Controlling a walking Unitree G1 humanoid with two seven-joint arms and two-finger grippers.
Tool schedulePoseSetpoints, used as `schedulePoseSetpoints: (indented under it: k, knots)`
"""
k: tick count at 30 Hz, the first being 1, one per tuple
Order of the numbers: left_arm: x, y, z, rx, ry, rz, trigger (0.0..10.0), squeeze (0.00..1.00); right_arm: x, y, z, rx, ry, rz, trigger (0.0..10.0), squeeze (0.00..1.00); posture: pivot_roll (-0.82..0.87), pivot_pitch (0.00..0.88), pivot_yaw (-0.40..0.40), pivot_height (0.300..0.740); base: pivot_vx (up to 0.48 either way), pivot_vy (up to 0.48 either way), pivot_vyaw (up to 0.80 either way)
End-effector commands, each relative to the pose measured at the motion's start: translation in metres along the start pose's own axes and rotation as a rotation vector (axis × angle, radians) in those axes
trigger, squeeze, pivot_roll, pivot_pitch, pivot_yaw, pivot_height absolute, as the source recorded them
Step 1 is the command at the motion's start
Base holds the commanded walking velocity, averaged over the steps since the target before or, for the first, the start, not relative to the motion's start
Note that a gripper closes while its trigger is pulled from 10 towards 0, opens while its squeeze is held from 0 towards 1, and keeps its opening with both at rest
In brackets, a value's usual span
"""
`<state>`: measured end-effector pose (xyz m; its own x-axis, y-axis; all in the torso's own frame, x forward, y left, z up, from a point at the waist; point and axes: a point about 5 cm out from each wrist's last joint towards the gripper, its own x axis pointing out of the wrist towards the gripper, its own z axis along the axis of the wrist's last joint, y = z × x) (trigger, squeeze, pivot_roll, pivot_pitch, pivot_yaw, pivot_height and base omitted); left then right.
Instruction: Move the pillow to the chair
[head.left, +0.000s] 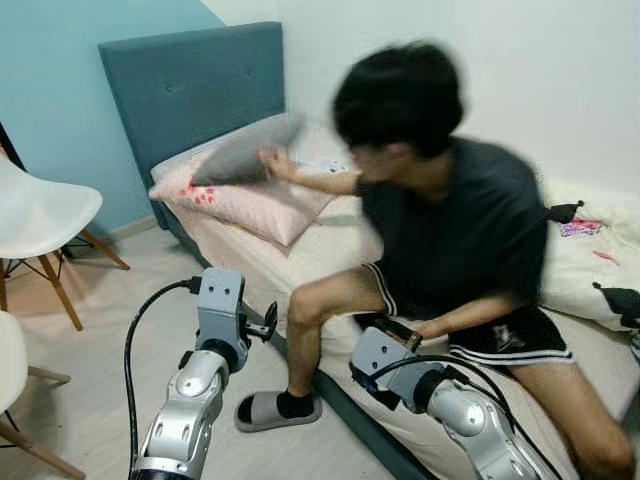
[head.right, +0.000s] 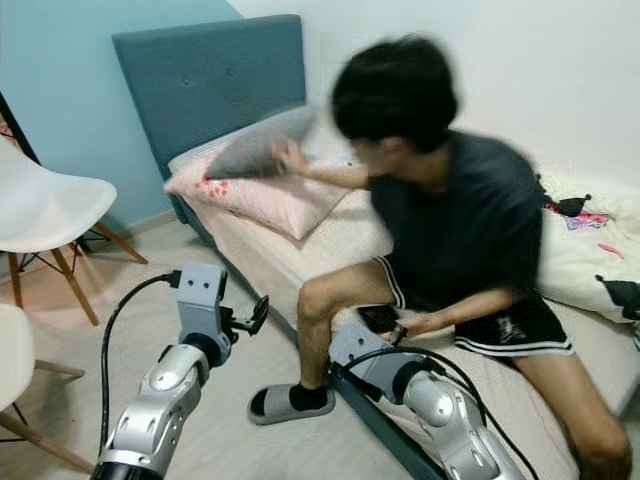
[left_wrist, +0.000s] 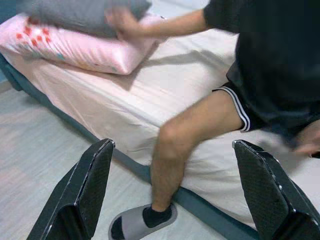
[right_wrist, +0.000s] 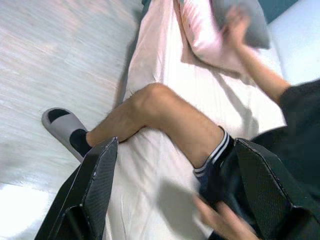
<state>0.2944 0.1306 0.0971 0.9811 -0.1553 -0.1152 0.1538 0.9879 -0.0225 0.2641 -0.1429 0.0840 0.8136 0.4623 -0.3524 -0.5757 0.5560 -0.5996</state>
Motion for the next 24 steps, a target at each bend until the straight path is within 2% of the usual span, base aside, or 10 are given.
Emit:
schedulePoseSetpoints:
  k: [1, 24]
  knots:
    - [-0.0016, -0.0012, -0.0018, -0.013, -0.001, -0.002, 10.0, 0.0, -0.0017, -0.0007, 0.0011, -0.008, -0.011, -0.006, 10.0, 0.0, -0.17, 0.0, -0.008, 0.74, 0.0, 0.0, 0.0]
    - [0.0007, 0.0047, -0.0047, 0.007, 0.014, -0.011, 10.0, 0.0, 0.0045, 0.0047, 0.0023, -0.007, -0.014, -0.008, 10.0, 0.0, -0.16, 0.0, 0.02, 0.74, 0.0, 0.0, 0.0]
